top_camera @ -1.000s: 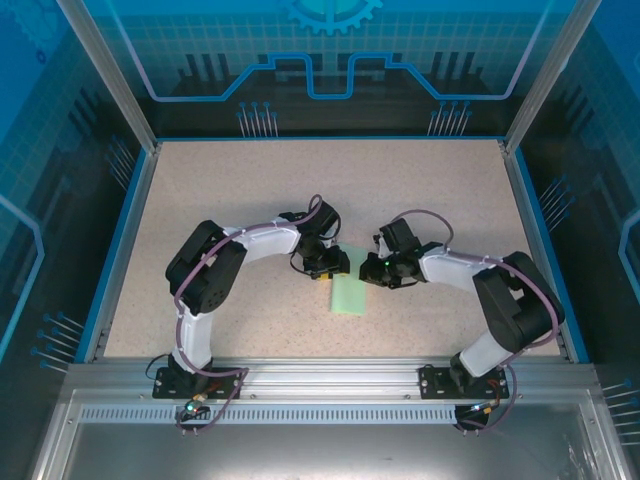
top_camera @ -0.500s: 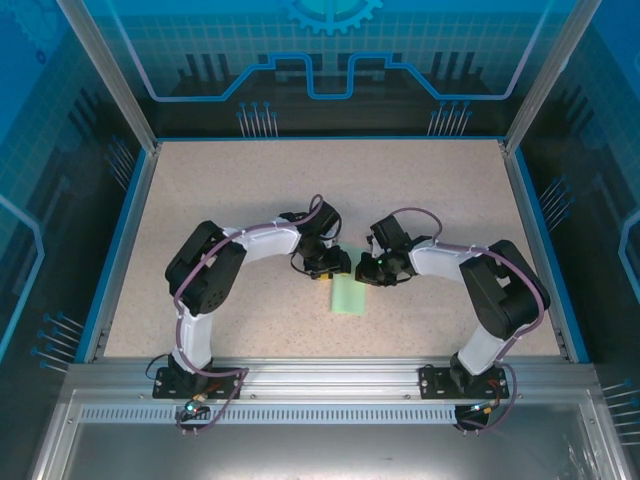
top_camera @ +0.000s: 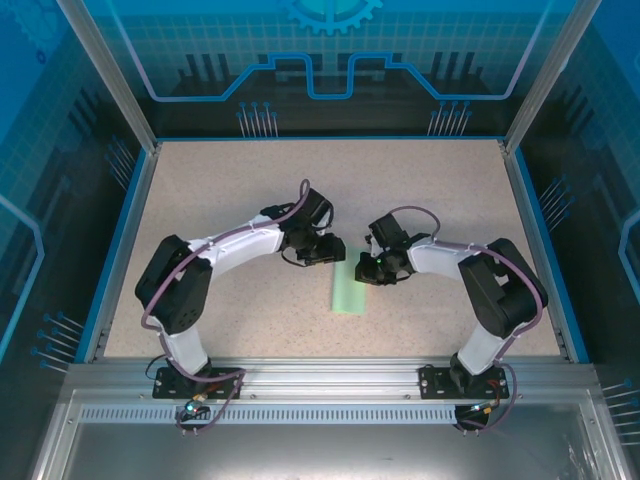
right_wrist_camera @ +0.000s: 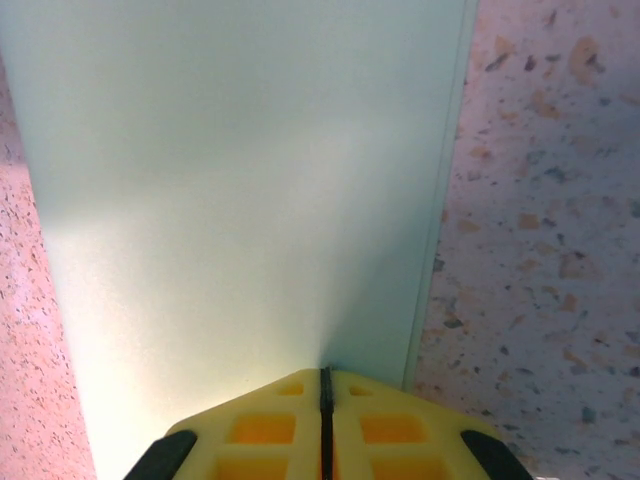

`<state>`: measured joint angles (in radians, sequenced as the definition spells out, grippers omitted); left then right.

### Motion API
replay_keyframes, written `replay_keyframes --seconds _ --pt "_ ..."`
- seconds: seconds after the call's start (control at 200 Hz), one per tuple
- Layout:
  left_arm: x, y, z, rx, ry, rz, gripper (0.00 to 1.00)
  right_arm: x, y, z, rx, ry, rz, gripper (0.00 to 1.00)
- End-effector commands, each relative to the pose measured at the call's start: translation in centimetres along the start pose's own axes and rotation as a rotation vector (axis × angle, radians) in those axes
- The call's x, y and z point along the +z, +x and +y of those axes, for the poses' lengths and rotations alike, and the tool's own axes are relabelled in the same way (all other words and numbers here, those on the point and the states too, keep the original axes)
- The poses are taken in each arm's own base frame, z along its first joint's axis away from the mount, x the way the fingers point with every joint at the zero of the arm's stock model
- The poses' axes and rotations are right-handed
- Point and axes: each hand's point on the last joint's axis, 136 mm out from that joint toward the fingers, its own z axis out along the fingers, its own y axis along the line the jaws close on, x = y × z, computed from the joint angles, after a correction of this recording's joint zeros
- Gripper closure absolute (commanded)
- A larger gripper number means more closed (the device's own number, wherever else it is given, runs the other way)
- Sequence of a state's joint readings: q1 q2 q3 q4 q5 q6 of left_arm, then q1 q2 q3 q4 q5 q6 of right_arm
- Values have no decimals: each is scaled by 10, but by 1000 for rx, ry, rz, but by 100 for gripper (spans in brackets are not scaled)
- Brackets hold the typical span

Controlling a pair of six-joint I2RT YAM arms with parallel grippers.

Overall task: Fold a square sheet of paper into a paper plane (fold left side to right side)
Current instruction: First fold the square sheet of paper in half at the center of the table.

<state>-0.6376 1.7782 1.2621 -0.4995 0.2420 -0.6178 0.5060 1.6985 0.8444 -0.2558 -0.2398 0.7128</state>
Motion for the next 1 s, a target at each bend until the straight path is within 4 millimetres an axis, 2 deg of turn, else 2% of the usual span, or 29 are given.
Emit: replay_keyframes --seconds 0.0,0.065,0.175,0.32,0.57,0.79,0.995 --pt "4 12 -17 14 124 65 64 12 26 -29 14 127 90 91" --pt "12 14 -26 5 180 93 69 13 28 -30 14 129 95 91" --pt "29 18 -22 -16 189 136 74 13 28 -29 13 129 97 91" --pt "50 25 -6 -30 149 176 76 13 28 -29 6 136 101 91" --pt "72 33 38 -43 7 212 78 12 31 -32 2 152 114 91" --pt "67 37 62 -68 -31 209 79 13 36 -38 -1 179 134 91" --pt "44 31 75 -91 -20 167 79 14 38 -39 -1 175 142 91"
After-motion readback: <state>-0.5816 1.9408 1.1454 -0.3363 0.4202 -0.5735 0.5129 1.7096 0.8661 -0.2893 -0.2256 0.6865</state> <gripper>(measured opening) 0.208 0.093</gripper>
